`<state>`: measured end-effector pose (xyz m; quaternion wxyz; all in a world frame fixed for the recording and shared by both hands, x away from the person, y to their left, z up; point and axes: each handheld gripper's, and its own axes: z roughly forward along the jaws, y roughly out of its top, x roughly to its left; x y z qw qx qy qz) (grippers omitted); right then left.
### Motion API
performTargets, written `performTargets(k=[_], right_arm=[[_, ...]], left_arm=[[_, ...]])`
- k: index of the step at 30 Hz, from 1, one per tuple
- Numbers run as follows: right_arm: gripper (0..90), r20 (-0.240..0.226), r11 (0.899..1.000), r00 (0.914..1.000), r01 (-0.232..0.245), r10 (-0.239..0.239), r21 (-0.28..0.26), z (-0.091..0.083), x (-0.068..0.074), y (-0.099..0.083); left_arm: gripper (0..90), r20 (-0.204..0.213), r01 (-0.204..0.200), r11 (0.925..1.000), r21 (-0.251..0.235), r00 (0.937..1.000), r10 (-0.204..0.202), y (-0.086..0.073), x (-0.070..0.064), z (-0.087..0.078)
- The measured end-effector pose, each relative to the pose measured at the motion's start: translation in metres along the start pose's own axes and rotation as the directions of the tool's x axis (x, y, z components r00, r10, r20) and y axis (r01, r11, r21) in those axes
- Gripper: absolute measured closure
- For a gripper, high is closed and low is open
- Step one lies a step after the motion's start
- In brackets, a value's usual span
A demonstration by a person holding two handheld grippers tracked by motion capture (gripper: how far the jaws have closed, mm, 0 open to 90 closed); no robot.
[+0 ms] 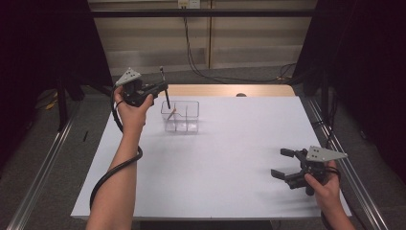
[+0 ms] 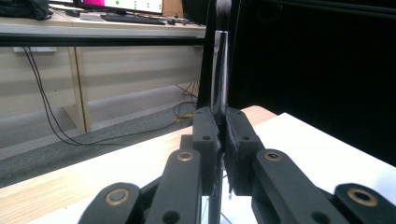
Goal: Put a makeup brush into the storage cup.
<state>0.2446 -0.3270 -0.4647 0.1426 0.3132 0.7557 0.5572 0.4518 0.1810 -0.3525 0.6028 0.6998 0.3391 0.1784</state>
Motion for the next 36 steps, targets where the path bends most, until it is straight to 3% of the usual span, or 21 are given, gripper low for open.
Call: performTargets(k=[17,36], right_arm=[[7.0,-0.001,1.0,1.0,0.001,-0.001,0.0,0.0,0.0,0.0],[7.0,-0.003,1.0,1.0,0.002,-0.002,-0.001,0.001,0.0,0.0]], left_arm=[[84.1,-0.039,-0.017,0.9997,0.015,0.9991,0.017,-0.004,0.002,0.001],[84.0,-0.065,0.009,0.9996,0.027,0.9978,-0.007,-0.015,0.008,0.001]])
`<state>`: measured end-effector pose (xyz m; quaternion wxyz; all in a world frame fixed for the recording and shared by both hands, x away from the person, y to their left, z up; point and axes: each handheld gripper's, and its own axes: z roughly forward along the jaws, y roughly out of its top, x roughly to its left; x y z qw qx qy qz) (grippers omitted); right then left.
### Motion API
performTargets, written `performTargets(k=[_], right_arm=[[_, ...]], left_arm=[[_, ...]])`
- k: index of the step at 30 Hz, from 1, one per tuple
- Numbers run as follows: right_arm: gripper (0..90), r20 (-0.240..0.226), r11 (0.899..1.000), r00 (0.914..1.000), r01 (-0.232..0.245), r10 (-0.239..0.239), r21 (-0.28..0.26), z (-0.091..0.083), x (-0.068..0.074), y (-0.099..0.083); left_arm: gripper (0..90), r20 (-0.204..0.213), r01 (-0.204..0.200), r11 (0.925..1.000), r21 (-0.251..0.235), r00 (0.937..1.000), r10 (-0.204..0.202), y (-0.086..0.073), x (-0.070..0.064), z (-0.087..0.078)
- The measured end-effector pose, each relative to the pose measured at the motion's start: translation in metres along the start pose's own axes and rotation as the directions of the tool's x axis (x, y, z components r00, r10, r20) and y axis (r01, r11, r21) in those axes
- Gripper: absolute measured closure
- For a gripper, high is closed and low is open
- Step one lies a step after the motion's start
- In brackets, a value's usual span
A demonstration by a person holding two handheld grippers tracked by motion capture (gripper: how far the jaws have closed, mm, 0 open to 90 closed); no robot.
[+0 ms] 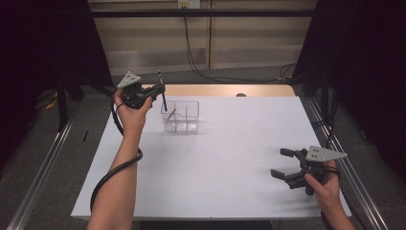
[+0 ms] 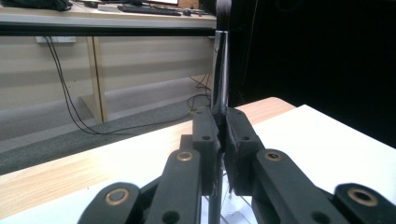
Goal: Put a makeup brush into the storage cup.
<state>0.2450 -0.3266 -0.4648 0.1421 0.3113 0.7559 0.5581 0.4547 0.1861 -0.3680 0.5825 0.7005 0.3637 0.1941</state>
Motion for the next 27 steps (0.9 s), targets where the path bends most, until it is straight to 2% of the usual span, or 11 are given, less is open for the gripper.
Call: performTargets(k=[27], right_arm=[[7.0,0.002,1.0,1.0,0.007,-0.007,-0.006,-0.001,0.0,0.0]], left_arm=[[84.0,-0.008,0.006,1.0,0.002,0.9999,-0.006,-0.012,0.0,0.002]])
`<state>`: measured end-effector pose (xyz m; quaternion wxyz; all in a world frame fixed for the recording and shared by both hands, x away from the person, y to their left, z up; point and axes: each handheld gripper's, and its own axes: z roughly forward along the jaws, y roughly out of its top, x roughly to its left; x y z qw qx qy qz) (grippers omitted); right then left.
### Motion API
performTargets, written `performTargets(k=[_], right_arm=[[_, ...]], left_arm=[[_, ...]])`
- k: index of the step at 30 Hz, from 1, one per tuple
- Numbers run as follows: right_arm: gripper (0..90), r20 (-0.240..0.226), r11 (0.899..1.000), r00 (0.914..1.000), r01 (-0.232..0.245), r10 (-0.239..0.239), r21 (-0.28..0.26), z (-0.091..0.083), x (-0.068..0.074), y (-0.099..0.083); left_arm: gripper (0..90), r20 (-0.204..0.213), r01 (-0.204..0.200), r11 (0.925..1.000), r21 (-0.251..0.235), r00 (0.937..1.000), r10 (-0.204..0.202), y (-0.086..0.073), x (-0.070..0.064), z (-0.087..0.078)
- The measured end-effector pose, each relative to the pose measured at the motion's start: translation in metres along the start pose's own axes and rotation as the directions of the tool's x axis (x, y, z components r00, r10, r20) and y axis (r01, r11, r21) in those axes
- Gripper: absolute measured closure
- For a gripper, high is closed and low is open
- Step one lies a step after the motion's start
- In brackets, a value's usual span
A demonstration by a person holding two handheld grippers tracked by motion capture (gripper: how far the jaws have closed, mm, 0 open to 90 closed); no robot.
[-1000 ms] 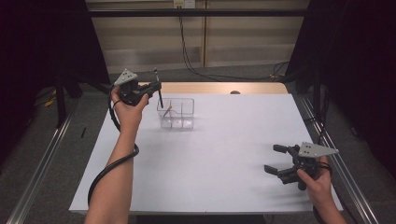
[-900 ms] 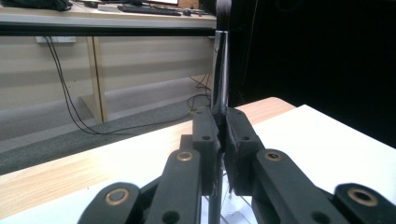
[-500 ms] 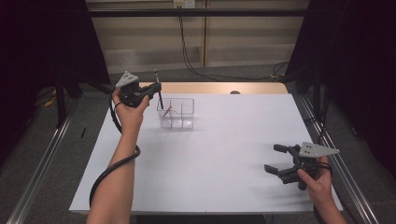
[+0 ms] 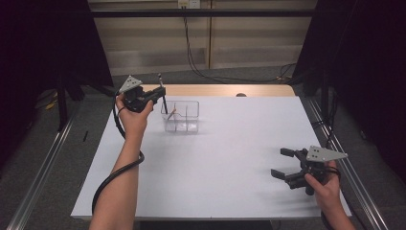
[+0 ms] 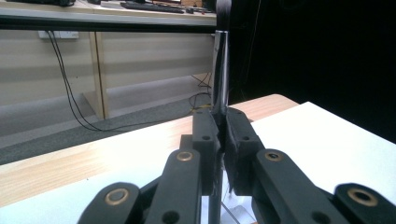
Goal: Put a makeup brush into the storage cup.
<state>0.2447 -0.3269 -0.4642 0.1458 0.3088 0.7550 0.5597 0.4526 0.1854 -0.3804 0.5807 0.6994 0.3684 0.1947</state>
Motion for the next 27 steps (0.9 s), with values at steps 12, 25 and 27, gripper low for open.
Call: performTargets(k=[12,25,27], right_arm=[[7.0,-0.003,1.0,1.0,0.002,-0.002,0.001,0.0,0.0,0.0],[7.0,-0.004,1.0,1.0,0.003,-0.003,0.0,0.0,0.0,0.0],[7.0,-0.004,1.0,1.0,0.004,-0.004,0.001,0.0,0.0,0.0]], left_arm=[[84.0,0.006,0.004,1.0,0.007,1.0,-0.004,-0.006,-0.001,0.001],[83.9,0.008,0.011,0.9998,0.016,0.9999,-0.012,-0.013,-0.001,0.002],[83.9,0.009,0.014,0.9998,0.015,0.9999,-0.014,-0.014,-0.001,0.002]])
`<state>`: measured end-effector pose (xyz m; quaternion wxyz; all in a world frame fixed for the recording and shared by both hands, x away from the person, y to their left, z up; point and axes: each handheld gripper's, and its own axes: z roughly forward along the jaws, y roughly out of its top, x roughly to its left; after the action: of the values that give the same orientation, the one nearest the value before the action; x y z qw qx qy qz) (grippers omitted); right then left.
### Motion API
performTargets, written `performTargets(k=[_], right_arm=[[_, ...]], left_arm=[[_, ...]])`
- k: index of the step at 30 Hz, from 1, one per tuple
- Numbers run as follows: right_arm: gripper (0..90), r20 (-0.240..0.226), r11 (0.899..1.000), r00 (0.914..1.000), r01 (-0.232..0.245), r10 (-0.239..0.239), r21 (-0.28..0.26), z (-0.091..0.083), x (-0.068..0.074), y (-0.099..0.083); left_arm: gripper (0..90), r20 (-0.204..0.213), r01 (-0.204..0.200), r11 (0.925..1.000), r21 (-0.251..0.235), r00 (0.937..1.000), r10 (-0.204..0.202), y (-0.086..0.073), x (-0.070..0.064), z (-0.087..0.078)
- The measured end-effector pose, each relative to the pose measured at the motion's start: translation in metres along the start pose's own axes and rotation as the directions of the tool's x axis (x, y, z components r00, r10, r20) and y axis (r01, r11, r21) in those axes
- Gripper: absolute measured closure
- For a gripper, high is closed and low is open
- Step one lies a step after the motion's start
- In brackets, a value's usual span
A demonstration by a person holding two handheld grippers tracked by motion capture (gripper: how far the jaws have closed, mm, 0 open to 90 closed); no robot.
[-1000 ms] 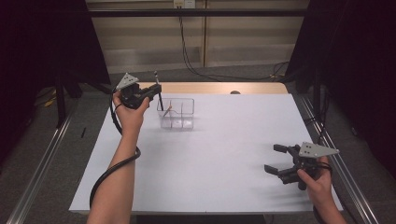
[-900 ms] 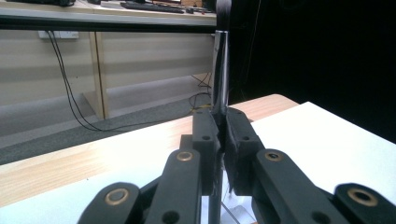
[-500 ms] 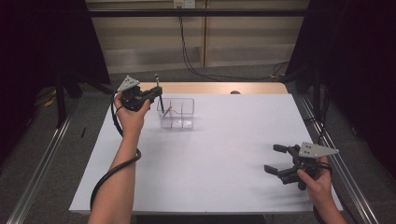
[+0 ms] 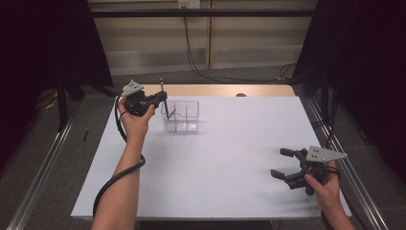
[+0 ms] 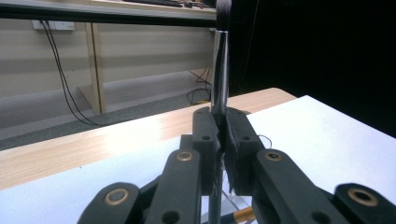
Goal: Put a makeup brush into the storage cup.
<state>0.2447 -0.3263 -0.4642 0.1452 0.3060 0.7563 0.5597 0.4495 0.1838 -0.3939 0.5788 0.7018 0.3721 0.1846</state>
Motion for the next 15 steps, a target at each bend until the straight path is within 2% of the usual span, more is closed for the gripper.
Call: performTargets(k=[12,13,15], right_arm=[[7.0,0.0,1.0,1.0,0.0,0.0,-0.001,0.0002,0.0002,0.0002],[7.0,0.0,1.0,1.0,0.001,-0.001,0.0,0.0002,0.0002,0.0002],[7.0,-0.001,1.0,1.0,0.002,-0.002,0.0,0.0003,0.0005,0.0003]], left_arm=[[83.6,0.006,0.011,0.9999,0.005,0.9999,-0.011,-0.0048,0.0005,-0.0007],[83.0,0.007,0.012,0.9999,0.0,0.9999,-0.012,-0.0046,0.0006,-0.0011],[75.1,0.029,0.026,0.9996,-0.013,0.9992,-0.025,-0.0041,0.0007,-0.002]])
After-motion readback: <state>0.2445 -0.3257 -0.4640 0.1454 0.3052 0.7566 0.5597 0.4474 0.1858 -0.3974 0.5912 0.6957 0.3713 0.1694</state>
